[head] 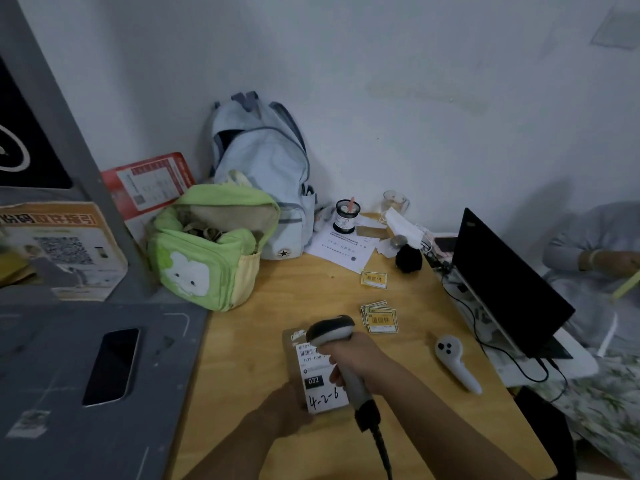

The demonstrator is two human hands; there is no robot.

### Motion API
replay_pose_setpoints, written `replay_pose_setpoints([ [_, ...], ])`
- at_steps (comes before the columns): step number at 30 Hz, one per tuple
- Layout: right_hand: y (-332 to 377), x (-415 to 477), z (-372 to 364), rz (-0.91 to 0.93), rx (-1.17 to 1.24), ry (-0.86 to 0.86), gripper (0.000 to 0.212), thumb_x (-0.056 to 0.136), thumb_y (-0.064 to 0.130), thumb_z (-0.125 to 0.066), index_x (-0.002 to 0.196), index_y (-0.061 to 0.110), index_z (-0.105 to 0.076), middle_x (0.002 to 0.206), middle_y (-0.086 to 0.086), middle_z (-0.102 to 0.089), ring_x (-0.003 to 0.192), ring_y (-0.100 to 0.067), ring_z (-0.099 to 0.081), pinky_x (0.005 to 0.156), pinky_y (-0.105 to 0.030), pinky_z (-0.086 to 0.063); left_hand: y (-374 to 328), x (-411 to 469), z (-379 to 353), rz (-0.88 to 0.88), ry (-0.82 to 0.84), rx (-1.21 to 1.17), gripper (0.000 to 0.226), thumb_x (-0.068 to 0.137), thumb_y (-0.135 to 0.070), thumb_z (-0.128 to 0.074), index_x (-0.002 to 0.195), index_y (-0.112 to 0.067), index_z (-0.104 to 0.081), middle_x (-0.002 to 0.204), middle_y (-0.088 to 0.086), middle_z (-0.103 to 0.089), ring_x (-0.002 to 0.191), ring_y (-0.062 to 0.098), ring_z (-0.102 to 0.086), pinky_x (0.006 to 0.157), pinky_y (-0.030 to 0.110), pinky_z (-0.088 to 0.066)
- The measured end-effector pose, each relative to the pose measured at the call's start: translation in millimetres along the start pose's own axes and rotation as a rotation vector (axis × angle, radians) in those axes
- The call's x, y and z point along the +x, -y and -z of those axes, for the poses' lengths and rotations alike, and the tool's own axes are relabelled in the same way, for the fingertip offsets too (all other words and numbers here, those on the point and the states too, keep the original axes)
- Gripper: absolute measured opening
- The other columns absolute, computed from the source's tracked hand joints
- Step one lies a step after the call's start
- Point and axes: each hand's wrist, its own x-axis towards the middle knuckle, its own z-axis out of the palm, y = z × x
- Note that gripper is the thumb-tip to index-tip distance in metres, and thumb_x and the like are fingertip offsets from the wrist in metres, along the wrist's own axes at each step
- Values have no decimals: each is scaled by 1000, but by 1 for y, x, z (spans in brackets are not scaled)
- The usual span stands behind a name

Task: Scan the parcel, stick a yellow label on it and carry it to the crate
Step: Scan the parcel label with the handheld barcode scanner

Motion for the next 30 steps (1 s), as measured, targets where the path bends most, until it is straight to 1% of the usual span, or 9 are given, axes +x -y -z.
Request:
replay_pose_setpoints([
  [4,-1,1,-1,-62,14,-34,16,83,16,-63,87,1,-57,77,-11,-59,55,-20,-57,56,-31,-47,-8,-10,7,-20,-17,80,57,92,-22,-56,143,-11,-34,145,8,-47,130,23,-49,100,28,-43],
  [7,-3,1,-1,-95,-35,-31,23,83,19,-63,92,-2,-59,77,-13,-60,54,-21,-58,54,-30,-46,-10,-16,8,-53,-55,145,50,95,-22,-50,142,-12,-37,144,9,-49,128,23,-51,100,30,-43],
  [11,-1,0,-4,-127,-55,-33,20,83,20,-62,85,0,-58,73,-12,-60,53,-21,-57,52,-28,-44,-9,-19,9,-60,-95,176,52,93,-25,-52,141,-13,-37,141,8,-52,125,23,-53,99,31,-46],
  [15,1,1,-5,-94,2,-21,19,81,18,-64,86,1,-58,79,-12,-58,51,-21,-56,50,-27,-43,-7,-17,9,-52,-107,176,54,92,-25,-54,142,-12,-35,139,8,-54,124,23,-55,96,30,-46],
  [18,1,2,-4,-108,-20,-25,20,82,19,-63,87,0,-58,78,-12,-59,52,-21,-57,50,-26,-44,-5,-15,8,-42,-114,173,57,90,-26,-56,141,-12,-34,137,8,-55,122,23,-56,94,30,-47],
  [23,0,4,-5,-192,-72,-43,20,83,20,-61,83,0,-56,68,-12,-58,50,-21,-55,48,-25,-43,2,-9,3,-44,-115,153,57,88,-25,-59,139,-12,-37,136,7,-56,122,24,-57,96,32,-48],
  [27,0,2,-4,-145,-9,-51,17,80,18,-62,82,2,-55,72,-11,-56,49,-21,-55,49,-26,-41,4,-6,2,-45,-111,149,56,88,-25,-59,139,-13,-37,136,6,-57,121,24,-57,95,32,-47],
  [30,1,1,-3,-122,-20,-43,18,80,18,-62,83,2,-55,72,-10,-56,49,-20,-55,49,-26,-42,5,-4,1,-50,-113,157,57,88,-26,-59,139,-13,-36,136,6,-57,120,24,-57,94,32,-47],
])
